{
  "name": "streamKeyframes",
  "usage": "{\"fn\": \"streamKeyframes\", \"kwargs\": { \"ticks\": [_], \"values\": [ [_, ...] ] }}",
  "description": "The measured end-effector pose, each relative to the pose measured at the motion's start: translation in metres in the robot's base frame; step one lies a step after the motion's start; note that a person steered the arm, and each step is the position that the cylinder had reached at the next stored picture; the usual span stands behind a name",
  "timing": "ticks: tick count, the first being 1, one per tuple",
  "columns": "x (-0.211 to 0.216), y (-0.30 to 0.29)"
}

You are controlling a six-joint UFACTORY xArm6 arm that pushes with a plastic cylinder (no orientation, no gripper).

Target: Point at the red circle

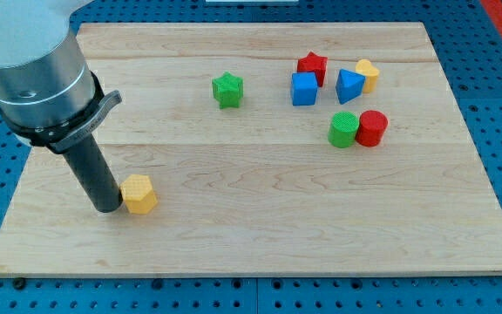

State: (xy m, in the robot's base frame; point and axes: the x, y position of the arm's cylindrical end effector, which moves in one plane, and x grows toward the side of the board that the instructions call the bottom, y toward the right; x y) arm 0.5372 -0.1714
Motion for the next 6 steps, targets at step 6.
{"fn": "streamKeyframes", "kwargs": {
  "ticks": [6],
  "values": [
    [-0.006, 0.215]
  ]
}}
